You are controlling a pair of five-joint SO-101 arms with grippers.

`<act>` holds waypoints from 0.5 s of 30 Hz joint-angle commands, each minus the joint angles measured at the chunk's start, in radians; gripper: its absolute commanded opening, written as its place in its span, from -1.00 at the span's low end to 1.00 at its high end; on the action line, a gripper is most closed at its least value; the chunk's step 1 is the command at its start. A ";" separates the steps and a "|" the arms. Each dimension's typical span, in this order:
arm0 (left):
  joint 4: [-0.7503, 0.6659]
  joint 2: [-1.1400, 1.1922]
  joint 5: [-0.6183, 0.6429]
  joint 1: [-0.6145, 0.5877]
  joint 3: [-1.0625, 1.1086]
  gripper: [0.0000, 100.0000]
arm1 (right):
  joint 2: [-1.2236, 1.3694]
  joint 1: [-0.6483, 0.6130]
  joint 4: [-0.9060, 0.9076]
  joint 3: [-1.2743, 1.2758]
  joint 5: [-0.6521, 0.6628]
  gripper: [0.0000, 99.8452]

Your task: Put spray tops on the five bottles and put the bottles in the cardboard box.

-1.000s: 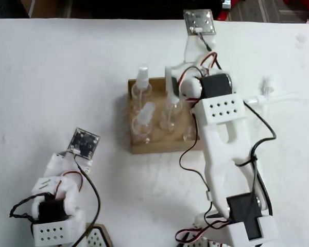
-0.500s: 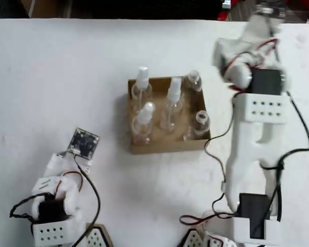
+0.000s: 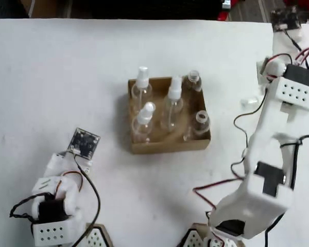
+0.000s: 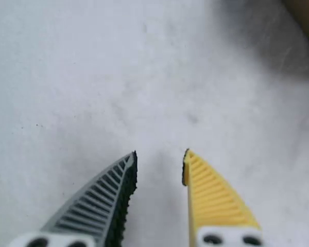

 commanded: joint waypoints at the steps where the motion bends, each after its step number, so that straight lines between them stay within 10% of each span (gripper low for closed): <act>1: -0.011 -0.005 -0.009 -0.010 0.002 -0.73 | 0.116 0.064 -0.133 -0.038 -0.046 -0.94; 7: -0.011 -0.005 -0.009 -0.010 0.002 -0.73 | 0.297 0.079 -0.344 -0.038 -0.212 -0.61; 15: -0.011 -0.005 -0.009 -0.010 0.002 -0.73 | 0.509 0.076 -0.493 -0.133 -0.219 -0.67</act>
